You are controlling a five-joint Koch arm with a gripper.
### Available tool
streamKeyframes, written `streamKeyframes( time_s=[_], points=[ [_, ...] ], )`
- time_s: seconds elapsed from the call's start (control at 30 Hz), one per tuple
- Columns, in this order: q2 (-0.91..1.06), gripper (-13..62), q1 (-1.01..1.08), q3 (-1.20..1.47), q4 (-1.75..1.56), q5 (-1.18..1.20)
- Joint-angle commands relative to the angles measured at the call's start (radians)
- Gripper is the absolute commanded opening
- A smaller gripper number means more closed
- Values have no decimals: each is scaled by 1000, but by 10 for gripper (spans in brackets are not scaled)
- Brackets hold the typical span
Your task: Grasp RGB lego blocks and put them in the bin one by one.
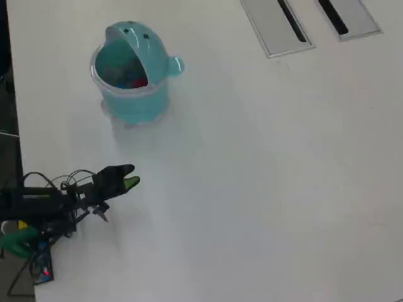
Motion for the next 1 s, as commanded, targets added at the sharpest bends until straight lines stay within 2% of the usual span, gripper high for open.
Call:
streamKeyframes(
  time_s=[0.0,0.6,0.97],
  points=[
    [69,279,0,-12,-130,0],
    [67,281,0,209,-232,18],
    [64,333,31,236,-121,29]
  ],
)
